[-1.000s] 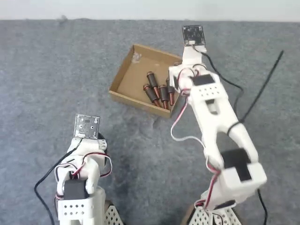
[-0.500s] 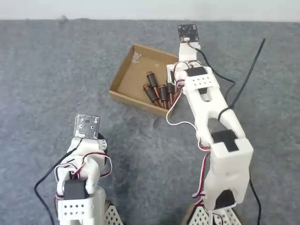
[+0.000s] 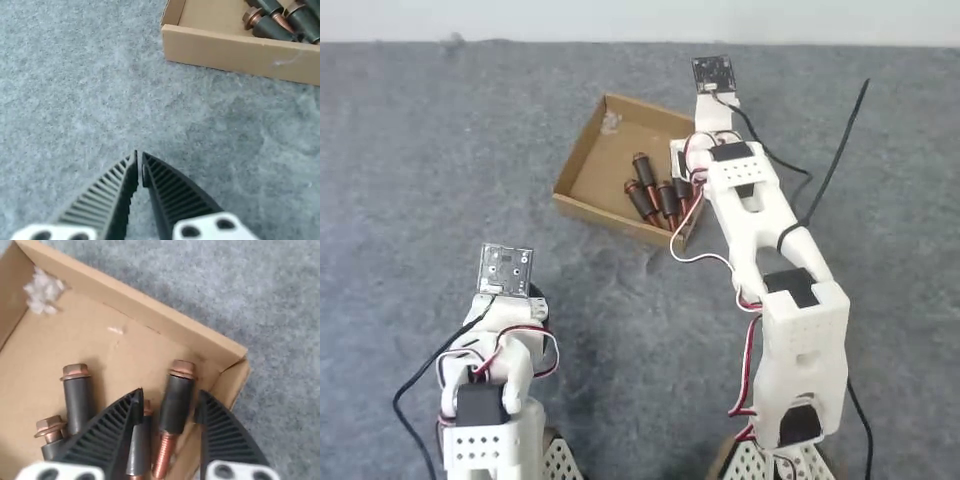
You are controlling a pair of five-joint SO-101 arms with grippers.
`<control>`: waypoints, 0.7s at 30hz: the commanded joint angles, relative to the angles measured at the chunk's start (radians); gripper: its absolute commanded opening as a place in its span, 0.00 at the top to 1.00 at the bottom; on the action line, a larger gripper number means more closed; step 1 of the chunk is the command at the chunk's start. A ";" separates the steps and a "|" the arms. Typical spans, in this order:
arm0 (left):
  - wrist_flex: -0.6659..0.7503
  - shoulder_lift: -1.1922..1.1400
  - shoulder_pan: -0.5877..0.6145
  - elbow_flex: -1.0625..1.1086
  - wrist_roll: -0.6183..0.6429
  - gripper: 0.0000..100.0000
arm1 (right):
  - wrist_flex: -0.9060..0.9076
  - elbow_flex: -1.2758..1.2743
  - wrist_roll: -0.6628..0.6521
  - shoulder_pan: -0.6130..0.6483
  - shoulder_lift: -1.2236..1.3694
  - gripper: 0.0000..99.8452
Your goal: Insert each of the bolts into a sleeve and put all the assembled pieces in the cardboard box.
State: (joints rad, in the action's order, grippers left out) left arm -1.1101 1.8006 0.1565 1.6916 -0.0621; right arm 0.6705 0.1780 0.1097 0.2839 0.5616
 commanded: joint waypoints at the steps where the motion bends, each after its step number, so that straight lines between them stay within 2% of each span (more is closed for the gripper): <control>1: -0.005 0.020 0.009 -0.007 -0.011 0.99 | 0.007 0.049 0.011 -0.022 -0.030 0.85; 6: -0.002 0.020 0.008 -0.007 -0.012 0.99 | 0.067 0.028 0.012 -0.022 -0.127 0.99; 14: 0.000 0.020 0.008 -0.007 -0.012 0.99 | 0.234 -0.152 0.012 -0.015 -0.423 0.99; 21: -0.003 0.020 0.008 -0.007 -0.012 0.99 | 0.191 -0.519 0.008 -0.022 -0.828 0.99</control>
State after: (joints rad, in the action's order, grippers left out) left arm -1.1101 1.8006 0.1565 1.6916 -0.0621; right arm 0.8899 -0.2271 0.1082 0.2731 -0.0460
